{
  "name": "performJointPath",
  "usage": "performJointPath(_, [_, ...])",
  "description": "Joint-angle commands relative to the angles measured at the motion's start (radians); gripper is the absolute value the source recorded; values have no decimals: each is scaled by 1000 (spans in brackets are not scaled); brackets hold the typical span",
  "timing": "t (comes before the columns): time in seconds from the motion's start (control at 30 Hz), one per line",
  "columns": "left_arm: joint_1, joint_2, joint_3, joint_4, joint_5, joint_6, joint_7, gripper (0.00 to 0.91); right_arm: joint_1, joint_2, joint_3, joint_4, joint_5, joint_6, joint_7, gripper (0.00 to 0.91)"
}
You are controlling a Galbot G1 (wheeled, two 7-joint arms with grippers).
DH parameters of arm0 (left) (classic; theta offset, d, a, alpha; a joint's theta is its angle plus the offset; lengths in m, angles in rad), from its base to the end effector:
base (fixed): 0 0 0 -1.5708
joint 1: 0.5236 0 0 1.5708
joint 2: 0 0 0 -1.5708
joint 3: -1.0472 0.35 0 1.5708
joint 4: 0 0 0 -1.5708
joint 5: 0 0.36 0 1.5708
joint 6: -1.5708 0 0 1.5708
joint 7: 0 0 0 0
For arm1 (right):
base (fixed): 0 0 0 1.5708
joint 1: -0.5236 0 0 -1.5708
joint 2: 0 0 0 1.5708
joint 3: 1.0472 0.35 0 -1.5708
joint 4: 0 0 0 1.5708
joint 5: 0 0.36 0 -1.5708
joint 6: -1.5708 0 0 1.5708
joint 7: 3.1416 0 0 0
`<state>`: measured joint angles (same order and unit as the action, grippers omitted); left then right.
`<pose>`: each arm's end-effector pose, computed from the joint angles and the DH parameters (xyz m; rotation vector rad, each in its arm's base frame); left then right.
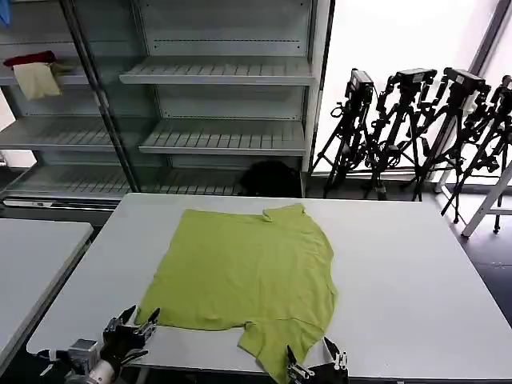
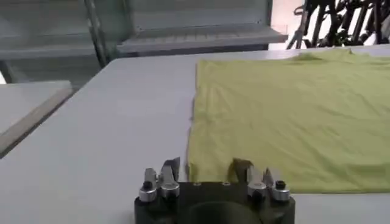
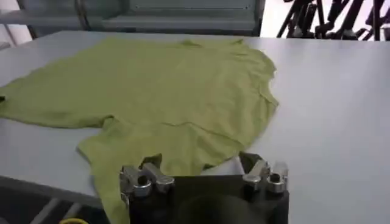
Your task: Fold and organize the clothes.
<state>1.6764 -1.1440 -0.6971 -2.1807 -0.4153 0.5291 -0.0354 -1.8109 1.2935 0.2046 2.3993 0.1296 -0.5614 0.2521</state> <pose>0.1704 0.1059 -0.2598 -0.0846 -2.6070 -0.0913 0.0961 0.0502 -0.2337 0.2755 -2.5716 0.0403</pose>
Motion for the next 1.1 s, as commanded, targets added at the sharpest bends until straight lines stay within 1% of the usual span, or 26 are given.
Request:
performJointPath(0.03, [32,-5,-2,-12,-5,0,-7,353,-18,-1,6,26,-1,-16,-3,453])
performJointPath(0.07, [33,-7,-1,-12,-3,0,-8,232,-19,-2,1,27,-3,-16,-3,312])
performJointPath(0.1, [33,-8,-1,-12,-3,0,-9,212,-19,-4,-3,27,-6,-17,-2,272])
performJointPath(0.13, [34,-8,-1,-12,-2,-1,-9,191,-19,-6,-7,26,-7,-17,-1,181])
performJointPath(0.17, [36,-9,-1,-14,-2,-1,-9,191,-18,-10,-17,26,-7,-17,7,131])
performJointPath(0.27, [37,-7,-3,-20,-1,-1,-10,191,-21,-16,-21,25,-10,-18,14,60])
performJointPath(0.33, [34,-7,-2,-22,-1,0,-11,191,-22,-16,-19,22,-16,-18,14,30])
performJointPath(0.43, [27,-8,2,-16,-1,1,-12,191,-22,-17,-16,3,-29,-19,11,0])
performJointPath(0.47, [24,-8,3,-12,0,1,-12,161,-22,-19,-16,-4,-35,-19,11,0])
performJointPath(0.5, [22,-8,5,-9,1,1,-12,101,-23,-19,-17,-11,-42,-19,9,0])
performJointPath(0.57, [21,-7,7,-5,1,1,-12,10,-22,-18,-19,-16,-44,-18,10,0])
performJointPath(0.8, [11,-8,9,4,-1,4,-3,10,-1,1,-11,1,-35,-16,3,0])
performJointPath(0.97, [-3,-16,13,13,-6,8,0,10,25,11,0,-2,5,-15,16,0])
performJointPath(1.1, [-14,-21,9,11,-28,-6,-5,10,27,26,15,13,17,22,13,0])
